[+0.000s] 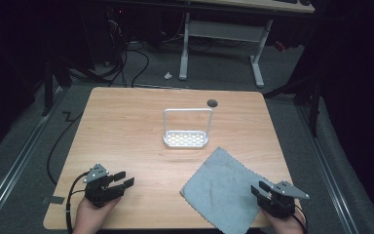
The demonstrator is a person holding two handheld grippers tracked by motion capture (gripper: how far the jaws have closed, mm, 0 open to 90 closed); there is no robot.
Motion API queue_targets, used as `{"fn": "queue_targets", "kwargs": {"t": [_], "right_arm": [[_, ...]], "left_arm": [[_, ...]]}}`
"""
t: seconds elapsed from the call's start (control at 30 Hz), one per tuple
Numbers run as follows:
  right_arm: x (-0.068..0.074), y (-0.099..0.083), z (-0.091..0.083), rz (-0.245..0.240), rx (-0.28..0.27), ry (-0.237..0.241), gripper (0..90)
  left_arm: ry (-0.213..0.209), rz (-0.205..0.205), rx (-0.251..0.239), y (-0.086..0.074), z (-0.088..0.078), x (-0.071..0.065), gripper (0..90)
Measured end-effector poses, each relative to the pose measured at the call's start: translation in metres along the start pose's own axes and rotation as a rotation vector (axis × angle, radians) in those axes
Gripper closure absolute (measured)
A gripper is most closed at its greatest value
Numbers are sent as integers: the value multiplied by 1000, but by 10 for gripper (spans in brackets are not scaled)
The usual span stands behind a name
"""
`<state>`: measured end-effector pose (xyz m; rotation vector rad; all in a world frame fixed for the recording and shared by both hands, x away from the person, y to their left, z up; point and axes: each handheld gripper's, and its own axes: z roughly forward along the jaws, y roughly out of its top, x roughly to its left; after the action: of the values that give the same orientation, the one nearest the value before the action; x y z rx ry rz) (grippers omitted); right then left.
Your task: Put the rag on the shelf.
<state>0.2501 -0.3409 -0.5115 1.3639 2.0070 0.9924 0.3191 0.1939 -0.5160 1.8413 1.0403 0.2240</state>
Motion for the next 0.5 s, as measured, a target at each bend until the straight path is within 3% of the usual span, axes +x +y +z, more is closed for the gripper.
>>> {"fn": "queue_targets", "kwargs": {"t": [0.23, 0.5], "right_arm": [[6, 1, 0, -23, 4, 23, 616], [6, 2, 3, -35, 12, 31, 633]], "left_arm": [[11, 19, -7, -2, 1, -3, 504], [24, 4, -17, -2, -1, 1, 505]]}}
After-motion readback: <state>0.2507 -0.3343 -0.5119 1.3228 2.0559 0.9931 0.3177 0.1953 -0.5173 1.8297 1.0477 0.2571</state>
